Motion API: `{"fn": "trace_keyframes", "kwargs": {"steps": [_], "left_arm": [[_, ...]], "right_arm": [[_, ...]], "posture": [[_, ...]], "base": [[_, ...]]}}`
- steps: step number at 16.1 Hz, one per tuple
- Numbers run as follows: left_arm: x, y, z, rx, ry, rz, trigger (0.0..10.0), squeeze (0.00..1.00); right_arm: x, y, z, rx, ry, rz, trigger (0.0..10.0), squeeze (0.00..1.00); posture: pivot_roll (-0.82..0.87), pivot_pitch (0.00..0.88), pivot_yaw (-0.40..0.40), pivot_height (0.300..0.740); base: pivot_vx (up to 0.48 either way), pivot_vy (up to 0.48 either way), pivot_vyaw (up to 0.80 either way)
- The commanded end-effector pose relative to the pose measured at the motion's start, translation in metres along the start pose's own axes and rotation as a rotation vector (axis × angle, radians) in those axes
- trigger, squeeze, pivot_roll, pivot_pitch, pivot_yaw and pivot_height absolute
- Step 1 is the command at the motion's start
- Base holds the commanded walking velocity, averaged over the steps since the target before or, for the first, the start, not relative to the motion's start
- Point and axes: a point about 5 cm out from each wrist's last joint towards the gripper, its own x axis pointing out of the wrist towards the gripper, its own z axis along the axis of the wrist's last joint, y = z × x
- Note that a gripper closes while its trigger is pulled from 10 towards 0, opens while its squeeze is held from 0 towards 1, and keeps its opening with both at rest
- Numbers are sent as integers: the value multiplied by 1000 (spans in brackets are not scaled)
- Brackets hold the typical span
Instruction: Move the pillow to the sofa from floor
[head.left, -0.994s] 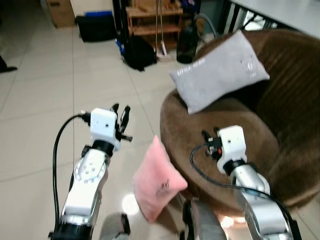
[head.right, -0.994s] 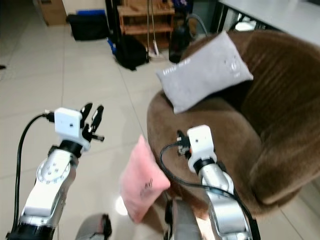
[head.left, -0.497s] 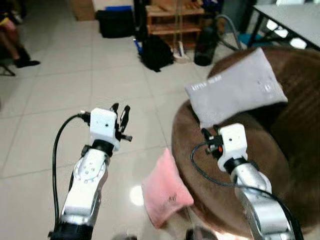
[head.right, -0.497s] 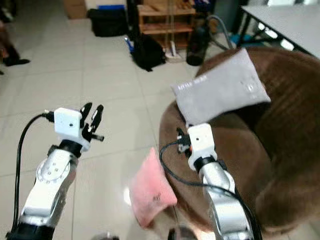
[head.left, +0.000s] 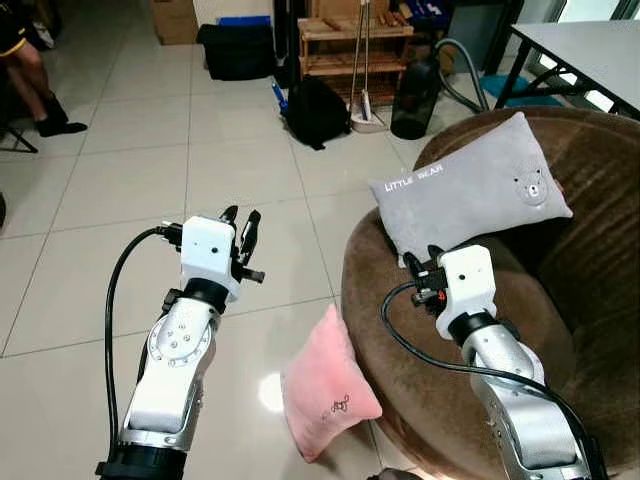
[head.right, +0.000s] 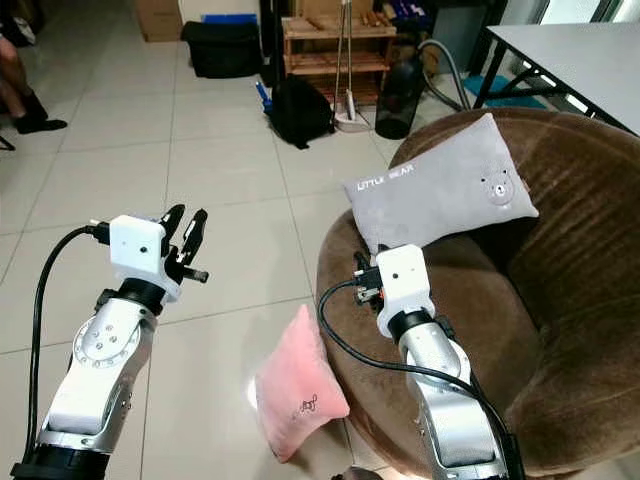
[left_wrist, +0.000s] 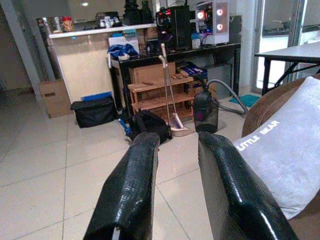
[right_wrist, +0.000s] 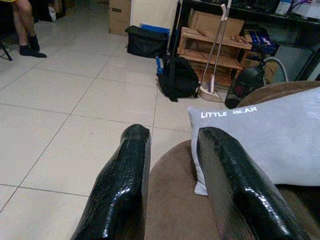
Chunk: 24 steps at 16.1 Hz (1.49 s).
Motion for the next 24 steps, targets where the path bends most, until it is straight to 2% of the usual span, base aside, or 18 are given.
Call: {"fn": "trace_keyframes", "kwargs": {"steps": [1,8,11,13,24], "left_arm": [[0,-1,0,7,4,-9,10000,0],[-1,-2,-2,2,17,-21,10000,0],[-2,-1,-2,4,18,-21,10000,0],[-2,-1,-2,5,20,-22,10000,0],[-2,-1,-5,6,34,-19,10000,0]], "right_arm": [[-2,-3,-3,11,6,-18,10000,0],[-3,-2,-4,22,3,-18,10000,0],[-3,-2,-5,24,3,-14,10000,0],[-2,0,-6,-2,12,-6,10000,0],[-3,1,-6,-10,9,-2,10000,0]], "posture": [[-64,0,-4,740],[-64,0,-1,740],[-61,0,-3,740],[-61,0,-1,740],[-62,0,-2,740]], "base": [[0,0,0],[0,0,-734],[0,276,-710],[0,281,0],[0,327,0]]}}
